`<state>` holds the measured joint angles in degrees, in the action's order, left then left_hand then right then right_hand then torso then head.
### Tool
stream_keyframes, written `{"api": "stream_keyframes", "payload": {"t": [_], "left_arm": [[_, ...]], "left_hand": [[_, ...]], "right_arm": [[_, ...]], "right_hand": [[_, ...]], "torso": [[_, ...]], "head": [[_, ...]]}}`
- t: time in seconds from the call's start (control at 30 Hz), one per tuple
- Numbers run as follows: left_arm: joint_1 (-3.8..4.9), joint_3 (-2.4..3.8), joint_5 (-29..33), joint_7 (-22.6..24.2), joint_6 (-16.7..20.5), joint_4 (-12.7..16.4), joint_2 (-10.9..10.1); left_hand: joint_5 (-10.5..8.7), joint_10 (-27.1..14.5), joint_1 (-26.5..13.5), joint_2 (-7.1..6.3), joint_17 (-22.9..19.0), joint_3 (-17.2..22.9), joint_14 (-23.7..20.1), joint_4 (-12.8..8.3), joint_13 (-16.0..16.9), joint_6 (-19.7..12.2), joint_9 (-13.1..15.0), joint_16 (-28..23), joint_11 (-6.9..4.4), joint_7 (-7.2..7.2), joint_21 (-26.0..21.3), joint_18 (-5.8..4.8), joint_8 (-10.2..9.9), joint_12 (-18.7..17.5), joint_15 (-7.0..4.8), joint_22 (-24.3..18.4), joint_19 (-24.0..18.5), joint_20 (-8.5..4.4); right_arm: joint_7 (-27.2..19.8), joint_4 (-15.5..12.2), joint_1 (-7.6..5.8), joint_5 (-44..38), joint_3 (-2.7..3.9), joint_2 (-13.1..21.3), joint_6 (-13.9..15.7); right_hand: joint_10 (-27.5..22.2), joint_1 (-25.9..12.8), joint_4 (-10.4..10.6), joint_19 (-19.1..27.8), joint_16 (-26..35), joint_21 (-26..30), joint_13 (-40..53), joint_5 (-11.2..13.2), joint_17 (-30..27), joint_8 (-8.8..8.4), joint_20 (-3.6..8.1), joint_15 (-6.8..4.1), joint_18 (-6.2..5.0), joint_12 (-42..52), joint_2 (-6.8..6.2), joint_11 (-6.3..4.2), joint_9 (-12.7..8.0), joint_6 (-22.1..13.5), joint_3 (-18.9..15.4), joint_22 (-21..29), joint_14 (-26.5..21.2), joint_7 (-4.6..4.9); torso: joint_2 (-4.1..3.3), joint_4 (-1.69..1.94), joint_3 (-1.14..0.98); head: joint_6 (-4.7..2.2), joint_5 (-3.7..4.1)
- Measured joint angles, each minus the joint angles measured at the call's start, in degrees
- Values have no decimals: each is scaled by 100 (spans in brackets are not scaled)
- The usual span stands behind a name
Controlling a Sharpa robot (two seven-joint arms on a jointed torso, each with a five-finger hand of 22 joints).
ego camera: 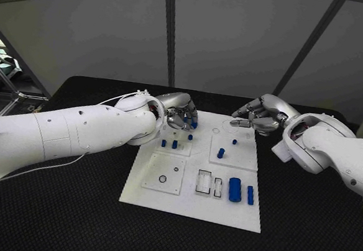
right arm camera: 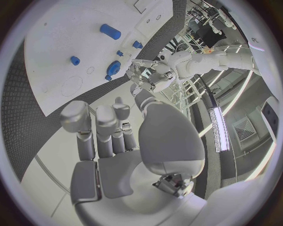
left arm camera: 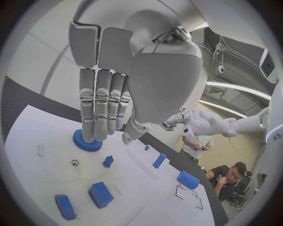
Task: Assemble the parts on the task board
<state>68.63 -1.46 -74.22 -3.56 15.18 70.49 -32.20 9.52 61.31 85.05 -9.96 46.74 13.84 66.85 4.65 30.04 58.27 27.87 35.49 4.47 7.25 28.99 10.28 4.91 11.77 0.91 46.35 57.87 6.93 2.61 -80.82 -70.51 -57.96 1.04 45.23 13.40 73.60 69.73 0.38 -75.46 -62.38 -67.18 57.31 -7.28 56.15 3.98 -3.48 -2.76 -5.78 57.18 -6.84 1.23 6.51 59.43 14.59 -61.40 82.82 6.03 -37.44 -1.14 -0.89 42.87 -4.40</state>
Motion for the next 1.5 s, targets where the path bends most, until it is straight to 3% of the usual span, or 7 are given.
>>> {"api": "stream_keyframes", "payload": {"t": [0.07, 0.27, 0.4, 0.53, 0.7, 0.97, 1.5], "left_arm": [[-18, -11, -179, 55, 7, -37, 46], [-43, -26, -654, 107, -95, -157, 188], [-57, -30, -892, 99, -240, -235, 270], [-66, -33, -1070, 55, -402, -285, 299], [-68, -33, -1195, -13, -545, -337, 318], [-73, -33, -1330, -109, -751, -430, 398], [-103, -24, -1406, -185, -1023, -627, 523]], "left_hand": [[0, 64, 0, 0, 124, -11, 268, -11, -244, 62, -138, 302, -14, 0, 131, 0, -5, -52, -43, 87, 204, -27], [0, 169, -2, 2, 1286, -7, 926, -73, -796, 135, -476, 2000, -27, -29, 515, -1, -64, -91, -93, 437, 440, -86], [0, 169, -47, 48, 1711, -7, 1152, -73, -989, 134, -605, 2608, -27, -29, 721, 0, -64, -91, -93, 632, 529, -90], [0, 170, -110, 50, 1689, -7, 1151, -73, -1113, 145, -689, 2687, -27, -18, 1067, -1, -64, -119, -93, 914, 663, -88], [0, 124, -137, 31, 1640, -25, 1151, -55, -1241, 154, -766, 2712, 18, -9, 1157, -1, -64, -169, -93, 1028, 663, -88], [-1, 104, -135, 34, 1607, 0, 1133, -79, -1359, 154, -839, 2768, -2, -9, 1209, -1, -63, -206, -75, 1120, 663, -88], [66, 125, 7, 175, 1670, 143, 1154, -189, -1561, 194, -978, 2998, 19, 31, 1576, -1, -61, -206, -55, 1446, 693, -57]], "right_arm": [[-1, -3, 0, 0, 0, -1, 1], [-3, -7, 0, 0, 0, -11, 2], [-3, -10, 0, 0, 0, -16, 2], [-3, -10, 0, 0, 0, -18, 2], [-3, -10, 0, 0, 0, -20, 2], [-4, -2, 0, 0, 0, -41, 2], [-9, 3, 0, 0, 0, -56, 2]], "right_hand": [[0, 0, 0, 0, 0, 0, 0, 0, 0, 0, 0, 0, 0, 0, 0, 0, 0, 0, 0, 0, 0, 0], [0, 0, 0, 0, 0, 0, 0, 0, 0, 0, 0, 0, 0, 0, 0, 0, 0, 0, 0, -1, 0, 0], [0, 0, 0, 0, 0, 0, 0, 0, 0, 0, 0, 0, 1, 0, 0, 0, 0, 0, 0, -1, 0, 0], [0, 0, 0, 0, 0, 0, 1, 0, 0, 0, 0, 0, 1, 0, 0, 0, 0, 0, 0, -1, 0, 0], [0, 0, 0, 0, 0, 0, 1, 0, 0, 0, 0, 0, 0, 0, 0, 0, 0, 0, 0, -1, 0, 0], [0, 0, 0, 0, 0, 0, 1, 0, 4, 0, 0, -3, 0, 0, 0, 0, 5, 0, 0, -5, 3, 0], [0, 0, 0, 0, -1, 0, 2, 0, 6, 0, 0, -20, 0, 0, 0, 0, 5, 0, 0, -6, 20, 0]], "torso": [[0, 0, -1], [0, 0, -1], [0, 1, -1], [3, 3, -1], [6, 12, -1], [9, 13, -1], [10, 10, -2]], "head": [[2, 5], [19, 21], [25, 23], [31, 26], [33, 40], [25, 32], [30, 40]]}}
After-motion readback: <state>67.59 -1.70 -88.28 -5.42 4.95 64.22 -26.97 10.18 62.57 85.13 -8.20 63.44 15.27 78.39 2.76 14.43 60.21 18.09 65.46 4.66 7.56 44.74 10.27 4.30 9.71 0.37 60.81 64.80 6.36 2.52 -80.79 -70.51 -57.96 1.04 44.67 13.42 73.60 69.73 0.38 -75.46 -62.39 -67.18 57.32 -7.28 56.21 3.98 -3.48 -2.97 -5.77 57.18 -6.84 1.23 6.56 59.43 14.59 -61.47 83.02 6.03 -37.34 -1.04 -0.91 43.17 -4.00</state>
